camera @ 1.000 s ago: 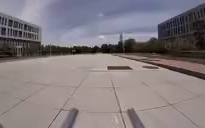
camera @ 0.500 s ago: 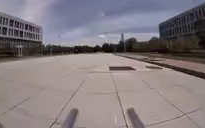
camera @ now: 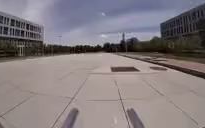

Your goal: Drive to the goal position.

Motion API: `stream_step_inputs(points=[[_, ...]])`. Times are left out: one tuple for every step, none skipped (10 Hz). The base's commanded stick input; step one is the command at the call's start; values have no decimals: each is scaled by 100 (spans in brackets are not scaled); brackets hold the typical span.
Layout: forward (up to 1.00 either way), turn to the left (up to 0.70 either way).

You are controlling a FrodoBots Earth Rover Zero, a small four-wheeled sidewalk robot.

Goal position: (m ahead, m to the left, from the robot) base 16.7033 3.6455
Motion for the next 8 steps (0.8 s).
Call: stream_step_inputs(points=[[50, 0], [50, 0], [50, 0], [50, 0], [50, 0], [50, 0], [50, 0], [50, 0]])
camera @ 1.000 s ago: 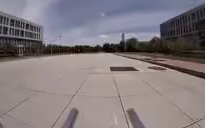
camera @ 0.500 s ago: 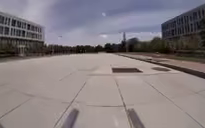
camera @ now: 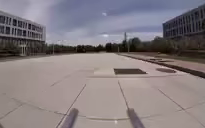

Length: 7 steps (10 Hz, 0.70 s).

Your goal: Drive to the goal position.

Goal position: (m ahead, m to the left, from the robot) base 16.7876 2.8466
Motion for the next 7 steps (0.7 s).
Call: stream_step_inputs(points=[[50, 0], [50, 0], [50, 0], [50, 0], [50, 0], [50, 0], [50, 0]])
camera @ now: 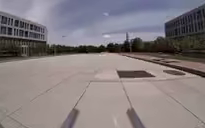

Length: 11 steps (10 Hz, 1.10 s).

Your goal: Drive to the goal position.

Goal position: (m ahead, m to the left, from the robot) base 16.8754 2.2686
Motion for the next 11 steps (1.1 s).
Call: stream_step_inputs(points=[[50, 0], [50, 0], [50, 0], [50, 0], [50, 0], [50, 0], [50, 0], [50, 0], [50, 0], [50, 0], [50, 0]])
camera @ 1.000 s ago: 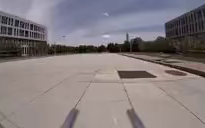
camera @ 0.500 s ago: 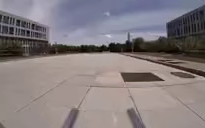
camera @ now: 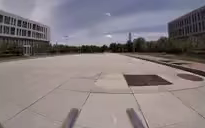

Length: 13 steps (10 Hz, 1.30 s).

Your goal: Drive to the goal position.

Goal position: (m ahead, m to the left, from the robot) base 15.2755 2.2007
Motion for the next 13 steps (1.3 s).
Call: stream_step_inputs(points=[[50, 0], [50, 0], [50, 0], [50, 0], [50, 0], [50, 0], [50, 0], [50, 0], [50, 0], [50, 0], [50, 0], [50, 0], [50, 0]])
